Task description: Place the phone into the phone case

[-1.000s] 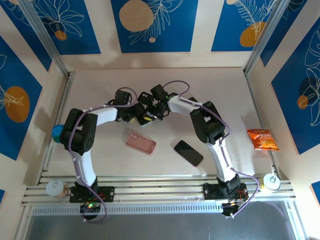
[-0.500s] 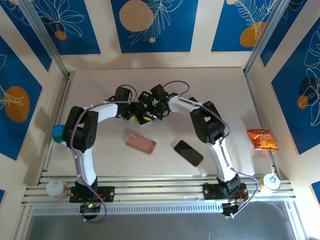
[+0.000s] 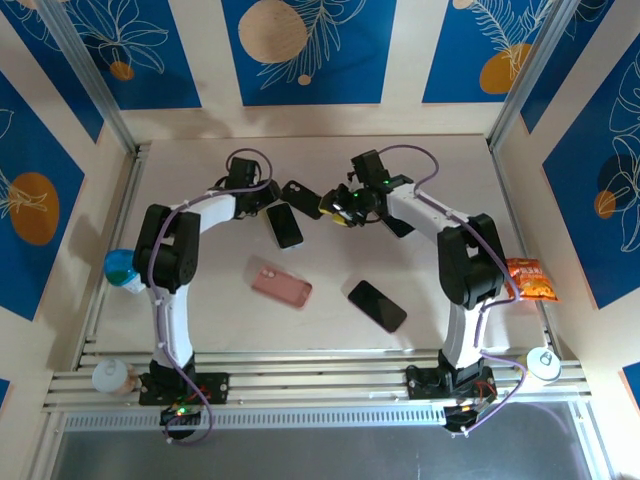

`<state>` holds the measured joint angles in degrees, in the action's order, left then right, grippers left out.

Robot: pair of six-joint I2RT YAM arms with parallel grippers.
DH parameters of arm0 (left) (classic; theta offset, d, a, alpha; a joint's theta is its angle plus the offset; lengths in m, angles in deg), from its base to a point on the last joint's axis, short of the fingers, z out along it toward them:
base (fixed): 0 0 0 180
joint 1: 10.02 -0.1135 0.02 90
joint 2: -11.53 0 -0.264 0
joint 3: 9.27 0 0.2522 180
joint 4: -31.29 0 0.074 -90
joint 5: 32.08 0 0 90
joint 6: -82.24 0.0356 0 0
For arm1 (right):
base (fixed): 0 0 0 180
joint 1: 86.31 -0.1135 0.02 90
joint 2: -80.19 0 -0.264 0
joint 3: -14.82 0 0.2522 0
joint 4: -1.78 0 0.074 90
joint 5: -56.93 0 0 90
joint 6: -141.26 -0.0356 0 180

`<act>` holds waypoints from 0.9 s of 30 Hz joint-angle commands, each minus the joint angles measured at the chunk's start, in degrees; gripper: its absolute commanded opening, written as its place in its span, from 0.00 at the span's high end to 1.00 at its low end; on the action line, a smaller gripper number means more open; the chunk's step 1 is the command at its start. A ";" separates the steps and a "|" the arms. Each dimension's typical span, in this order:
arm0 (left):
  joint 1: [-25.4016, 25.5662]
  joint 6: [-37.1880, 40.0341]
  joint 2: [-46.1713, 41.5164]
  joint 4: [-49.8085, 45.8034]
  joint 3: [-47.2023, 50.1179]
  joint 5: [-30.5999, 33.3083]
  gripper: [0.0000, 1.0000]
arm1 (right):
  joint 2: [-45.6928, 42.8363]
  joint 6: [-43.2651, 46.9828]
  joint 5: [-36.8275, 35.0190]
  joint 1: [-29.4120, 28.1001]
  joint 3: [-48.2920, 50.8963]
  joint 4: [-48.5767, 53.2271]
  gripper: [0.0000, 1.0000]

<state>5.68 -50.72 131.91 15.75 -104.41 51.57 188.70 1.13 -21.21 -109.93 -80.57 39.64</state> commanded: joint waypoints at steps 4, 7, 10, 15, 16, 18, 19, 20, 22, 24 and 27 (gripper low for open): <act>-0.32 2.18 0.74 1.62 -2.50 -1.67 0.45 | -1.56 15.06 -10.44 4.21 -0.15 9.11 0.37; -0.20 4.44 1.35 0.77 -5.69 -4.14 0.45 | -0.65 22.31 -18.19 5.60 -2.28 12.12 0.30; -0.24 5.31 3.54 -1.65 -9.82 -5.64 0.45 | 0.48 26.38 -22.05 7.89 -3.30 13.35 0.25; -0.24 6.55 7.95 -7.18 -18.15 -6.13 0.45 | 3.25 31.56 -23.58 10.86 -5.94 15.32 0.06; -0.22 6.91 9.39 -8.89 -20.39 -6.22 0.44 | 3.69 32.42 -24.08 11.02 -6.38 15.37 0.05; -0.24 7.12 11.53 -11.53 -23.77 -6.22 0.44 | 4.35 33.44 -24.56 11.39 -7.00 15.10 0.04; -0.24 7.07 12.76 -12.46 -25.35 -6.43 0.44 | 4.95 33.67 -24.28 11.69 -7.68 15.25 0.04; -0.21 7.16 13.66 -13.15 -26.53 -6.65 0.44 | 5.42 33.67 -24.00 11.96 -8.27 15.51 0.04; -0.24 7.06 15.30 -14.29 -28.73 -6.87 0.45 | 6.18 33.83 -22.72 12.67 -9.30 15.74 0.03; -0.21 7.10 16.39 -15.11 -30.04 -6.75 0.44 | 6.34 33.93 -22.21 13.06 -9.60 15.48 0.03; -0.24 7.19 17.83 -16.27 -31.80 -6.75 0.44 | 6.40 33.88 -21.25 13.74 -9.87 15.35 0.03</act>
<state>5.68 -44.67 148.32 2.99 -133.46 45.91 194.84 33.65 -44.03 -96.94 -88.42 54.00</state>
